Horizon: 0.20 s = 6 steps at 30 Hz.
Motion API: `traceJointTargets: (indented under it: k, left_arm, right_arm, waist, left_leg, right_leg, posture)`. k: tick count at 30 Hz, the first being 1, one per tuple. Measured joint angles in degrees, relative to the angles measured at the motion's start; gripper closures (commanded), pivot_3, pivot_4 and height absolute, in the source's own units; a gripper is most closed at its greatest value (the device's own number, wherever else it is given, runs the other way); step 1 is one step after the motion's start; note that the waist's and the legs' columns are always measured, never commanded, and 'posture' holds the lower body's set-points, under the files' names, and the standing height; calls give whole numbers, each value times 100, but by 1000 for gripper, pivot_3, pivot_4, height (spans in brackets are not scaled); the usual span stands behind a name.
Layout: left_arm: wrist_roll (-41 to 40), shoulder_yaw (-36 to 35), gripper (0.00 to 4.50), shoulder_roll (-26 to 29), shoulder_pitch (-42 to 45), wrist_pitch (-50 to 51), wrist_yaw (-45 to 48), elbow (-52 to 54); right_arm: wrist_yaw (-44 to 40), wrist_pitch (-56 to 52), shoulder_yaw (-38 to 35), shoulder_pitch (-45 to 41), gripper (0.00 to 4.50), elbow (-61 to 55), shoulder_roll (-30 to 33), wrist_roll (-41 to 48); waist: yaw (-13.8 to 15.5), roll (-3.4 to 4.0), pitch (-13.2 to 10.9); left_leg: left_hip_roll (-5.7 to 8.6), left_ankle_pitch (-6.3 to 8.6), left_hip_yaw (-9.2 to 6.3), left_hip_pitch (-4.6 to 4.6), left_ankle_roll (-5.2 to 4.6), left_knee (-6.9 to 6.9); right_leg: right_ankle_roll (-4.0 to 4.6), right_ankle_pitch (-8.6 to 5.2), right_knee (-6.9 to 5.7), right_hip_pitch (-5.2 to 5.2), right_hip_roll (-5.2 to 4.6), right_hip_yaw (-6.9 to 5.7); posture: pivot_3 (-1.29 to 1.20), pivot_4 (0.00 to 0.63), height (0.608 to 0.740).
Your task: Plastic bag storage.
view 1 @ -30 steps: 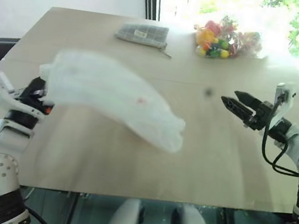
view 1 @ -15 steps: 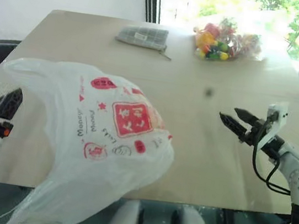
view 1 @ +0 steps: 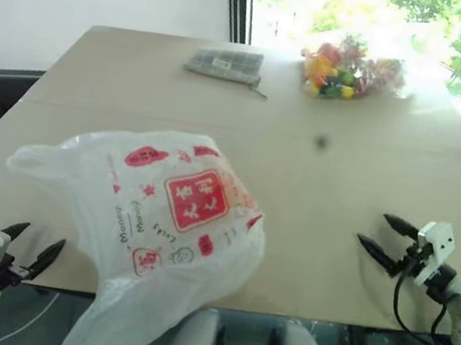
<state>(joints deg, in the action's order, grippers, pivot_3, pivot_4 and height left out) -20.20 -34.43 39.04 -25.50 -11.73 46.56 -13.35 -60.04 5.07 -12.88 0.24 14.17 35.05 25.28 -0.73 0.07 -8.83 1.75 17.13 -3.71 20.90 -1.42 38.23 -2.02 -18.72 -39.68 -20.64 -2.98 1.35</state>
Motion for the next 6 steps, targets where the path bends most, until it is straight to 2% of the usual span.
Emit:
traceJointTargets:
  k: [6]
  left_arm:
    - [-116,56,645,-40,-147,-329,356,21]
  right_arm:
    - [-359,444,-271,28,19,601,172,12]
  waist:
    - [-8,-16,10]
  left_leg:
    - [-1,4,5,2,-6,1]
  right_leg:
    - [-1,0,8,1,-2,5]
  posture:
    - [0,150,740]
